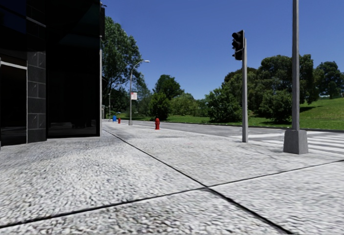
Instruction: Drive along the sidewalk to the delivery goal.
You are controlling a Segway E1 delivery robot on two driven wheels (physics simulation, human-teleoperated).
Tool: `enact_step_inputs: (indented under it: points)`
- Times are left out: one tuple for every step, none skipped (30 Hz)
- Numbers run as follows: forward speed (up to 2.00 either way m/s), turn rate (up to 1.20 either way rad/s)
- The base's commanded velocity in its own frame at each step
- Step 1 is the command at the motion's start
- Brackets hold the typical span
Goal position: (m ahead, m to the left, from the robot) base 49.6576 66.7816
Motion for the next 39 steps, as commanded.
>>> enact_step_inputs:
  points:
    - [2.0, 0.0]
    - [2.0, 0.0]
    - [2.0, 0.0]
    - [2.0, 0.0]
    - [2.0, 0.0]
    - [2.0, 0.0]
    - [2.0, 0.0]
    - [2.0, 0.0]
    - [2.0, 0.0]
    - [2.0, 0.0]
    - [2.0, 0.0]
    - [2.0, 0.0]
    - [2.0, 0.0]
    - [2.0, 0.0]
    - [2.0, 0.0]
    - [2.0, 0.0]
    - [2.0, 0.0]
    - [2.0, 0.0]
    - [2.0, 0.0]
    - [2.0, 0.0]
    - [2.0, 0.0]
    - [2.0, 0.0]
    - [2.0, 0.0]
    - [2.0, 0.0]
    - [2.0, 0.0]
    - [2.0, 0.0]
    - [2.0, 0.0]
    - [2.0, 0.0]
    - [2.0, 0.0]
    - [2.0, 0.0]
    - [2.0, 0.0]
    - [2.0, 0.0]
    - [2.0, 0.0]
    - [2.0, 0.0]
    - [2.0, 0.0]
    - [2.0, 0.0]
    - [2.0, 0.0]
    - [2.0, 0.0]
    - [2.0, 0.0]
